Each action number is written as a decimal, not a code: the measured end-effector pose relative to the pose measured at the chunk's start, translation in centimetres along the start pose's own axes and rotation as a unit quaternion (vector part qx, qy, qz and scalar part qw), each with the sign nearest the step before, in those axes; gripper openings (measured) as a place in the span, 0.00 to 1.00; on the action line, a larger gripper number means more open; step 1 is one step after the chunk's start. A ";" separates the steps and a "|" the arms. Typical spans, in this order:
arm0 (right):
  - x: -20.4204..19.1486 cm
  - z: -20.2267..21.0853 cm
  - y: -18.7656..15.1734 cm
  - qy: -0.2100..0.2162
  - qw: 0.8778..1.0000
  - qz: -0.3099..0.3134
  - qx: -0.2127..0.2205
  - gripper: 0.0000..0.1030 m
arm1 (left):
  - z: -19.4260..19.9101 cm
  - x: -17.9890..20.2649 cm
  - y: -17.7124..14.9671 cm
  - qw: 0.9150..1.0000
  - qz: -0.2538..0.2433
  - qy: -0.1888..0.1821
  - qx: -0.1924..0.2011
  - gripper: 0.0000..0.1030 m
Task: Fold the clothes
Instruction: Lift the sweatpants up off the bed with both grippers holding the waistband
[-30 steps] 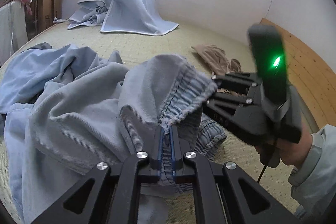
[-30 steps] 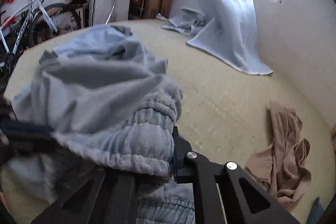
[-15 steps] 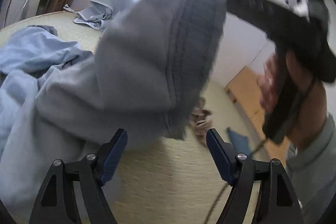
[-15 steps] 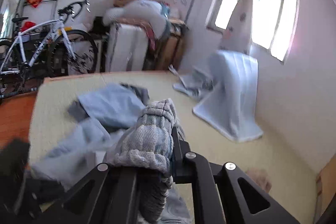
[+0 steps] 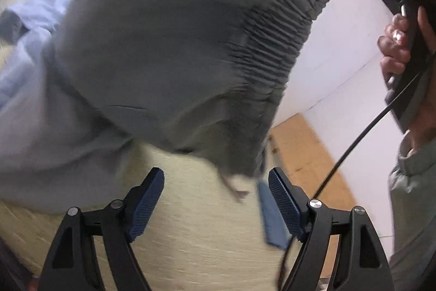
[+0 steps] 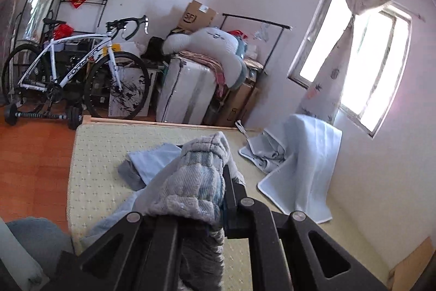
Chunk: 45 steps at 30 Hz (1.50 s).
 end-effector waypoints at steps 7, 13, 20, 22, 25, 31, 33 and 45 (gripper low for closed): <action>-3.3 1.5 1.1 0.007 1.000 0.021 -0.005 0.05 | 0.4 1.5 -2.1 1.000 0.020 0.011 -0.011 0.80; -3.3 2.4 0.9 -0.001 1.000 0.015 -0.006 0.05 | 3.0 -1.5 -3.3 0.997 0.052 0.058 0.023 0.80; -2.3 2.8 0.8 -0.007 1.000 0.001 -0.005 0.05 | 0.6 -2.2 -5.5 0.995 0.077 0.062 -0.031 0.80; -2.3 2.8 0.9 -0.006 1.000 0.002 -0.005 0.05 | -0.2 -2.2 -5.7 0.994 0.085 0.064 -0.040 0.80; -2.3 2.8 1.1 -0.004 1.000 -0.002 -0.004 0.05 | -1.2 -2.2 -5.8 0.991 0.102 0.065 -0.049 0.80; -2.2 2.8 1.2 -0.003 1.000 -0.019 0.001 0.05 | -2.3 -0.8 -5.3 0.990 0.116 0.063 -0.048 0.79; -2.1 2.9 1.2 -0.006 1.000 -0.027 0.004 0.05 | -2.6 -0.1 -5.5 0.990 0.112 0.063 -0.055 0.70; 4.7 7.8 -2.1 -0.050 0.990 -0.128 0.033 0.05 | 2.6 -2.4 -4.0 0.989 0.029 0.119 -0.081 0.07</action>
Point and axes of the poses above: each gripper's, at about its wrist camera, not at the fingertips, and z roughly against the way its jaws point, x to its right, y to its top, the point moved 9 cm from there along -z, roughly the way its jaws point, and after that the axes turned 11 degrees about y, right-handed, at the moved point
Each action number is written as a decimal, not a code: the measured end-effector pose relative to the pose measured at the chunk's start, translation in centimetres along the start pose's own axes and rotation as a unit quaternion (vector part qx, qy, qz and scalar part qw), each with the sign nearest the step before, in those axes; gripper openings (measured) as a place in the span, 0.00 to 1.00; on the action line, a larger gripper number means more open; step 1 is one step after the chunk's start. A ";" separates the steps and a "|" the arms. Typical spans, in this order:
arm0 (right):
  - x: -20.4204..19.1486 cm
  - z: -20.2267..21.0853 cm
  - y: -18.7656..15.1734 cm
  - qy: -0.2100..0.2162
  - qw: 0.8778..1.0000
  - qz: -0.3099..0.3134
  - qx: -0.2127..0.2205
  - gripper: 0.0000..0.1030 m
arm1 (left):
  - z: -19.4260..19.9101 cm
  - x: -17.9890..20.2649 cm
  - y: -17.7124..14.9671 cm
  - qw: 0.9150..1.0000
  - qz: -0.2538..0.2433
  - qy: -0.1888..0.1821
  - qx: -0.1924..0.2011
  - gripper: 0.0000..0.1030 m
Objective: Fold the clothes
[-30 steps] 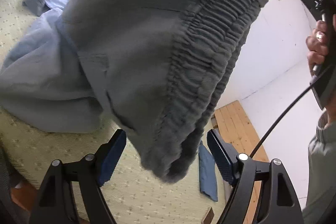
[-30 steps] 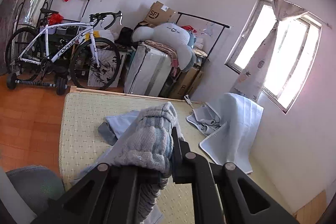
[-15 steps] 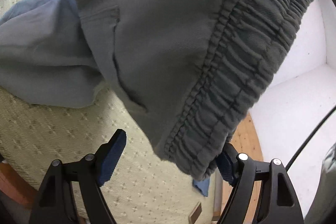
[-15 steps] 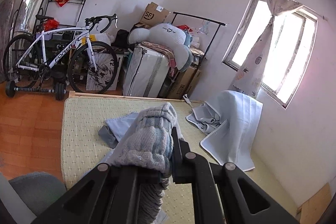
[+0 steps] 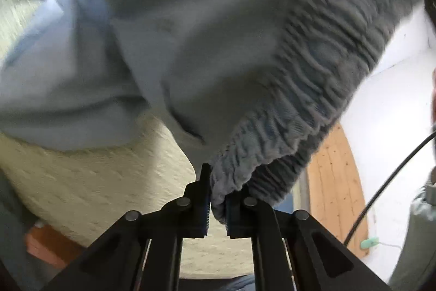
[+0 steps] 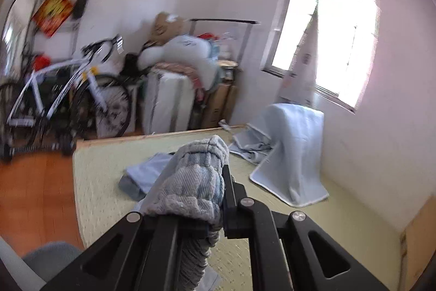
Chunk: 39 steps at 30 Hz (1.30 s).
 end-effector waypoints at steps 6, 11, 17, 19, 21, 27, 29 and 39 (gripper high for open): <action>6.4 5.1 -1.4 -0.033 0.995 -0.082 0.046 0.05 | 9.3 -2.4 7.2 0.994 -0.010 0.024 0.102 0.06; 8.8 9.7 -1.7 -0.054 0.990 -0.103 0.079 0.05 | 18.7 -0.7 13.9 0.980 -0.046 0.022 0.193 0.06; 9.1 14.7 1.4 -0.074 0.987 -0.087 0.115 0.04 | 26.7 5.9 23.6 0.956 -0.090 0.029 0.278 0.05; 8.9 16.4 3.1 -0.081 0.986 -0.074 0.127 0.04 | 29.2 8.3 25.6 0.947 -0.098 0.028 0.304 0.05; 8.4 18.1 5.1 -0.088 0.984 -0.060 0.140 0.04 | 34.2 9.8 28.6 0.936 -0.113 0.026 0.333 0.05; 7.2 23.2 11.5 -0.113 0.977 -0.020 0.180 0.04 | 46.3 19.0 33.2 0.902 -0.159 0.025 0.400 0.05; 7.0 25.1 14.1 -0.122 0.973 -0.011 0.197 0.04 | 49.8 22.0 35.2 0.896 -0.163 0.021 0.412 0.05; 6.8 37.5 28.8 -0.208 0.937 0.045 0.276 0.04 | 65.6 36.6 37.2 0.852 -0.210 -0.009 0.479 0.05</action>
Point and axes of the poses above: each gripper's, at about its wrist camera, not at the fingertips, and z roughly against the way its jaws point, x to its right, y to its top, the point moved 9 cm from there along -z, roughly the way its jaws point, and after that the axes turned 11 degrees about y, right-handed, at the moved point
